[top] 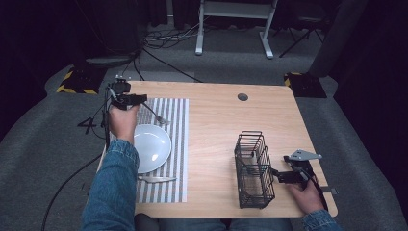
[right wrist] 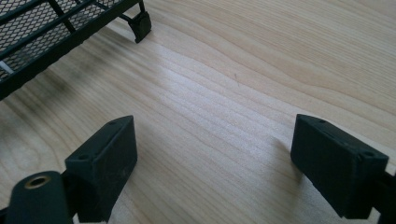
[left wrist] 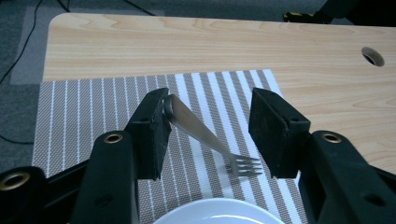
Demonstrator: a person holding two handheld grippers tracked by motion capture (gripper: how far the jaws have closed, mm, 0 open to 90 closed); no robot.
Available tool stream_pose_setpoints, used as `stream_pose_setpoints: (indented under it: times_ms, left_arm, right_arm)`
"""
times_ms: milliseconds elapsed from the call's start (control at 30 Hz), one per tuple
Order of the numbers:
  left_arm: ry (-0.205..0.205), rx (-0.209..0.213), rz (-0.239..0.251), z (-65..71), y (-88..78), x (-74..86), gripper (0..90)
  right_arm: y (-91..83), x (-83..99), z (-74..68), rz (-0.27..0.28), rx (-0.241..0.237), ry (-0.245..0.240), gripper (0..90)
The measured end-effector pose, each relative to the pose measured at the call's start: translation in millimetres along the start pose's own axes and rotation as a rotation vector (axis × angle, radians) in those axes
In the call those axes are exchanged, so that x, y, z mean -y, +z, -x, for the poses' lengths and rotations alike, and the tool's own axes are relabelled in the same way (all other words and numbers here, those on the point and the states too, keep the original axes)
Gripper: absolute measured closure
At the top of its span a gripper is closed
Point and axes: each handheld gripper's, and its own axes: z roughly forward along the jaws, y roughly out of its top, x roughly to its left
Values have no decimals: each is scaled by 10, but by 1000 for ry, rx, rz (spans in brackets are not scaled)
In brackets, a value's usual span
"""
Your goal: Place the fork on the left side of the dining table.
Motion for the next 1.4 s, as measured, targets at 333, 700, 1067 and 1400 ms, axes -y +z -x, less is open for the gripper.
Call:
stream_pose_setpoints:
  times_ms: [333,700,1067,1400]
  left_arm:
    - [-58,-26,-43,-244,64,165,486]
    - [-64,-18,-99,-335,171,266,487]
    - [-99,-19,-116,-413,233,329,486]
    - [-135,-42,-146,-495,333,336,485]
  right_arm:
    - [0,0,0,0,0,0,147]
    - [0,0,-1,0,0,0,147]
    - [0,0,-1,0,1,0,147]
    - [0,0,-2,0,0,0,147]
